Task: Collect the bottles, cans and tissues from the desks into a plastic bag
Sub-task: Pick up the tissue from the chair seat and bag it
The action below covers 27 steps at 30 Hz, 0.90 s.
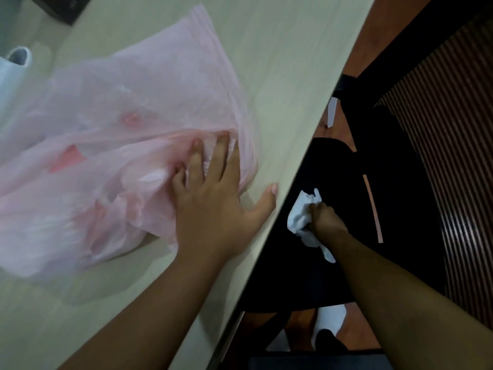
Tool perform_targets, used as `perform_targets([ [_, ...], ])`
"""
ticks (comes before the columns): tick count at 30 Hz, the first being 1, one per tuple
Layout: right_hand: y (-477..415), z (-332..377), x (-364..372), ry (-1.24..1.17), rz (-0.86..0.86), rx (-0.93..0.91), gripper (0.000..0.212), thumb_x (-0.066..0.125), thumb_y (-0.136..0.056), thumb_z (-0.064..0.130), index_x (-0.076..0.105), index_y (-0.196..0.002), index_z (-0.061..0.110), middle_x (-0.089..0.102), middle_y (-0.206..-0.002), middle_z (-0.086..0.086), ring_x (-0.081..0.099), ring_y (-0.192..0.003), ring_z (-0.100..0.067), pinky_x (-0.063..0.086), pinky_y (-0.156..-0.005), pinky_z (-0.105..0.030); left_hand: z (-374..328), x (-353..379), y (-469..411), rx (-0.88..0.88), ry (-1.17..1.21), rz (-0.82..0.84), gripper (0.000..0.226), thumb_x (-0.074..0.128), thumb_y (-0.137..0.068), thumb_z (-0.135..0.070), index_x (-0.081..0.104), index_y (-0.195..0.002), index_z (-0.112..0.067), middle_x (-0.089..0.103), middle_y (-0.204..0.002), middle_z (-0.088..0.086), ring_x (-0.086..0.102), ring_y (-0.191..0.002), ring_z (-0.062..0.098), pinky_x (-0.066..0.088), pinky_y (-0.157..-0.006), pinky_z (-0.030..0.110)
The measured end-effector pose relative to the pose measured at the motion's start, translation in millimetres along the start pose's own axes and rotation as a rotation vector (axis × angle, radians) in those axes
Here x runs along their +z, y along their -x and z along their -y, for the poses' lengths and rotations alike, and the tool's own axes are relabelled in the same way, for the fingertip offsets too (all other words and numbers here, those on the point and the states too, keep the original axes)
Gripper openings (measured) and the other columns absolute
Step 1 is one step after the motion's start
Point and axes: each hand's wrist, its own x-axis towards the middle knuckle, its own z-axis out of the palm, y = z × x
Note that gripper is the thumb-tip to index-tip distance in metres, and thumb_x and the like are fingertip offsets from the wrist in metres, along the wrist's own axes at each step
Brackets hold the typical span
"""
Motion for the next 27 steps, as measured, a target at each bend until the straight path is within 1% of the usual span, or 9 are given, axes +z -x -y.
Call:
perform_targets([
  [5, 10.6, -1.2, -2.1, 0.015, -0.033, 0.001, 0.034, 0.045, -0.096, 0.014, 0.048, -0.128, 0.003, 0.048, -0.130, -0.020, 0.050, -0.116, -0.038, 0.044, -0.082, -0.037, -0.8, -1.6, 1.2, -0.004, 0.000, 0.020, 0.088, 0.034, -0.083, -0.073, 0.032, -0.151, -0.016, 0.029, -0.160, -0.004, 0.021, -0.148, 0.033, 0.024, -0.111, 0.055],
  [7, 12.9, -0.3, -6.2, 0.024, -0.009, 0.016, 0.045, 0.059, -0.089, 0.024, 0.051, -0.124, -0.004, 0.048, -0.125, -0.026, 0.052, -0.106, -0.041, 0.043, -0.065, -0.033, -0.7, -1.5, 1.6, -0.005, 0.004, 0.024, 0.088, 0.033, -0.084, -0.073, 0.031, -0.152, -0.016, 0.029, -0.160, -0.005, 0.021, -0.148, 0.033, 0.024, -0.111, 0.055],
  [9, 12.5, 3.3, -10.7, 0.141, -0.007, -0.010, 0.074, 0.067, -0.075, 0.045, 0.051, -0.125, -0.006, 0.041, -0.128, -0.028, 0.045, -0.106, -0.040, 0.051, -0.070, -0.044, -1.2, -1.5, 1.5, -0.005, 0.005, 0.017, 0.088, 0.033, -0.083, -0.073, 0.032, -0.151, -0.017, 0.029, -0.160, -0.005, 0.021, -0.148, 0.033, 0.024, -0.111, 0.055],
  [12, 17.0, 17.3, -18.7, 0.076, 0.022, -0.035, 0.106, 0.066, -0.067, 0.067, 0.008, -0.149, 0.031, -0.010, -0.157, -0.011, 0.000, -0.142, -0.041, 0.034, -0.098, -0.064, -1.3, -1.3, 1.2, -0.005, 0.005, 0.015, 0.088, 0.032, -0.083, -0.073, 0.032, -0.152, -0.016, 0.029, -0.160, -0.004, 0.021, -0.148, 0.033, 0.024, -0.111, 0.055],
  [15, 14.2, 30.0, -13.0, 0.209, 0.163, -0.076, 0.114, 0.057, -0.065, 0.081, -0.021, -0.143, 0.049, -0.031, -0.156, -0.004, -0.021, -0.142, -0.042, 0.021, -0.103, -0.070, -0.6, -1.0, 1.8, -0.004, 0.006, 0.008, 0.089, 0.032, -0.084, -0.073, 0.031, -0.152, -0.016, 0.029, -0.160, -0.004, 0.022, -0.148, 0.033, 0.023, -0.111, 0.055],
  [18, 18.1, 38.8, -0.6, 0.333, 0.108, -0.108, 0.103, 0.053, -0.073, 0.077, -0.010, -0.148, 0.044, -0.014, -0.159, -0.011, -0.006, -0.143, -0.045, 0.027, -0.104, -0.064, -0.9, -1.3, 0.9, -0.008, 0.011, 0.009, 0.089, 0.032, -0.083, -0.073, 0.030, -0.152, -0.016, 0.029, -0.160, -0.004, 0.022, -0.148, 0.033, 0.024, -0.111, 0.056],
  [21, 29.2, 31.7, 12.7, 0.334, -0.067, -0.227, 0.088, 0.043, -0.073, 0.078, 0.029, -0.148, 0.034, 0.023, -0.154, -0.021, 0.021, -0.136, -0.047, 0.032, -0.102, -0.064, -0.6, -2.0, 1.0, -0.001, 0.015, 0.003, 0.088, 0.034, -0.083, -0.072, 0.032, -0.151, -0.015, 0.031, -0.159, -0.003, 0.025, -0.147, 0.034, 0.024, -0.110, 0.057],
  [23, 37.0, 20.8, 18.8, 0.284, -0.029, -0.222, 0.092, 0.035, -0.062, 0.085, 0.051, -0.136, 0.032, 0.043, -0.144, -0.022, 0.038, -0.127, -0.052, 0.036, -0.090, -0.072, 0.0, -1.7, 0.6, -0.003, 0.008, 0.013, 0.089, 0.033, -0.083, -0.073, 0.032, -0.151, -0.016, 0.030, -0.160, -0.004, 0.024, -0.147, 0.034, 0.025, -0.110, 0.056],
  [27, 49.1, -2.0, 39.1, 0.328, -0.042, -0.198, 0.095, 0.063, -0.058, 0.072, 0.036, -0.142, 0.036, 0.043, -0.146, -0.019, 0.040, -0.128, -0.053, 0.037, -0.083, -0.072, 0.1, -1.7, 0.5, -0.004, 0.004, 0.023, 0.089, 0.033, -0.083, -0.073, 0.031, -0.151, -0.016, 0.028, -0.161, -0.005, 0.021, -0.148, 0.033, 0.026, -0.109, 0.056],
])
